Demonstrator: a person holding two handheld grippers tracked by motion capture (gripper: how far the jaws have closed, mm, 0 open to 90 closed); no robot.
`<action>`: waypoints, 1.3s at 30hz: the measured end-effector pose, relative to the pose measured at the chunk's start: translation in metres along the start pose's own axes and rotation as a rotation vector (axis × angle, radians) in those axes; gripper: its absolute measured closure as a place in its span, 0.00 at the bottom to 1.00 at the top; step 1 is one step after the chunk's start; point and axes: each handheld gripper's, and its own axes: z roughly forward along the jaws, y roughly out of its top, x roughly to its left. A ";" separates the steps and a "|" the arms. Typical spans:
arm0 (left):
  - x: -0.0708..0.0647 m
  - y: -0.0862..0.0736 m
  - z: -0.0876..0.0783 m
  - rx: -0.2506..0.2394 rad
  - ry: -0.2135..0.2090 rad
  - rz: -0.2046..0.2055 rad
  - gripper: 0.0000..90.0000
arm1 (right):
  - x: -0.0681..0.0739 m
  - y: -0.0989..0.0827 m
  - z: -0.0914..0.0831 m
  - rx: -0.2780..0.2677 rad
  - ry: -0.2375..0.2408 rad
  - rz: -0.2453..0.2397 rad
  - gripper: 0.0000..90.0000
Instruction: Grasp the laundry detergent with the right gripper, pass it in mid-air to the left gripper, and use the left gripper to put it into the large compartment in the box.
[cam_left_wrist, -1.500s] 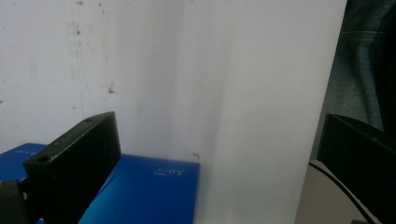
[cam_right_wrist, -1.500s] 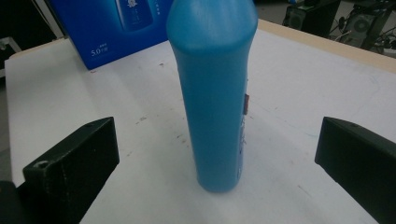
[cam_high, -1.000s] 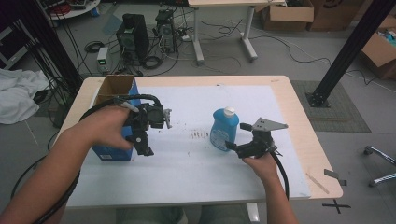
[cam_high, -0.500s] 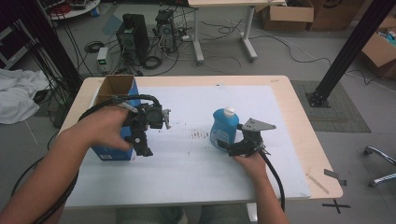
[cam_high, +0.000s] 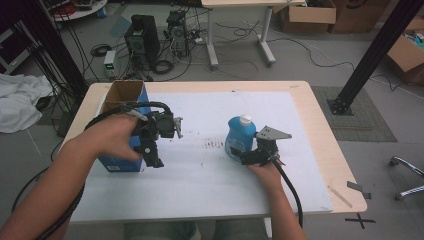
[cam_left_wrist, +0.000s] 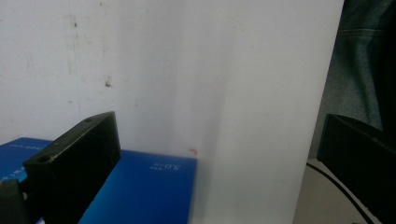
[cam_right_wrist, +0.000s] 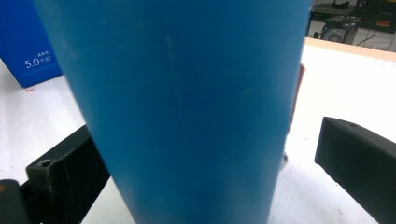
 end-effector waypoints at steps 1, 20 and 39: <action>0.000 0.000 0.000 0.001 0.001 -0.001 0.00 | 0.001 0.000 0.001 0.001 0.003 0.000 0.04; 0.001 -0.001 0.000 0.017 0.006 -0.010 0.00 | 0.002 0.003 0.002 0.008 -0.007 -0.023 0.22; 0.001 0.002 0.001 0.022 0.006 -0.013 0.00 | 0.007 0.002 0.000 -0.016 0.008 -0.048 0.35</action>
